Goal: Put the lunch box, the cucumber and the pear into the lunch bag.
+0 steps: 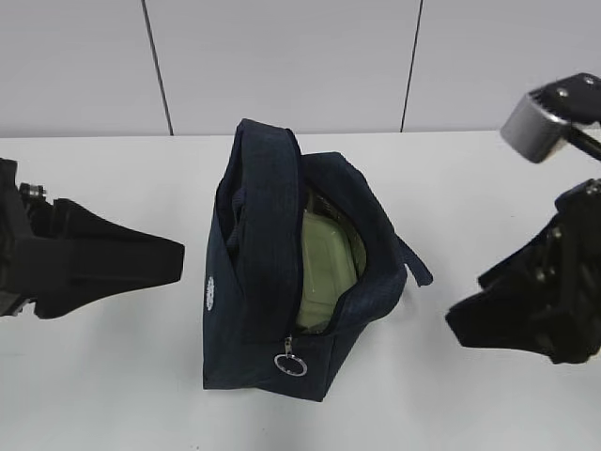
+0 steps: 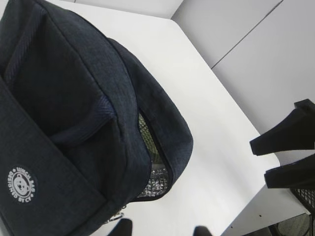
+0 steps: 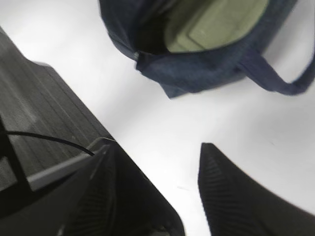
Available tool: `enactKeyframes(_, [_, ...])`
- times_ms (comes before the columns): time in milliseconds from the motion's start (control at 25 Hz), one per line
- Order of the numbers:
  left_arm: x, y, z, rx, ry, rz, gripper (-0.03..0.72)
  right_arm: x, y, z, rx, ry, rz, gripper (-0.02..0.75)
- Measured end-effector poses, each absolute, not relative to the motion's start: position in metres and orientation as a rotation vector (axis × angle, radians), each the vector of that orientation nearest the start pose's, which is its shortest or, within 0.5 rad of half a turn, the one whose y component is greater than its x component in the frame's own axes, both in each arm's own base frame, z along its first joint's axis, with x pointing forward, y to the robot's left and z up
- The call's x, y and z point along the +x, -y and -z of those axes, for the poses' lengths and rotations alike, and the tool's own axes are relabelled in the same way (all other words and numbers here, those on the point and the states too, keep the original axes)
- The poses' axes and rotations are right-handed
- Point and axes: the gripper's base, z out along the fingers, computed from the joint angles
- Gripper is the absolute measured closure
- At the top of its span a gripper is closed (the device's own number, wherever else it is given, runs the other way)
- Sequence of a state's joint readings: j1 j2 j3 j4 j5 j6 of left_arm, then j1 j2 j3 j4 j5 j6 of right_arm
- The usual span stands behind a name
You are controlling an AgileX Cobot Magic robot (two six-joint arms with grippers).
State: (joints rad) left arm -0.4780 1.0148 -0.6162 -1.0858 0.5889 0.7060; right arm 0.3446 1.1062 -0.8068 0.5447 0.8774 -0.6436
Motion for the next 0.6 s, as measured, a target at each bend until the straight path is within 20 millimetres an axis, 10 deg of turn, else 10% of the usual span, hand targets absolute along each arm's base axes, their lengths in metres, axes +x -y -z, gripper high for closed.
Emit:
enactKeyframes(240, [0.154, 0.128, -0.282, 0.484, -2.202, 0.969, 0.454, 0.182, -0.081, -0.284, -0.808, -2.550, -0.257, 0.314])
enactKeyframes(600, [0.156, 0.126, -0.281, 0.553, -2.168, 0.881, 0.450, 0.170, -0.086, -0.258, -0.670, -2.462, -0.419, 0.314])
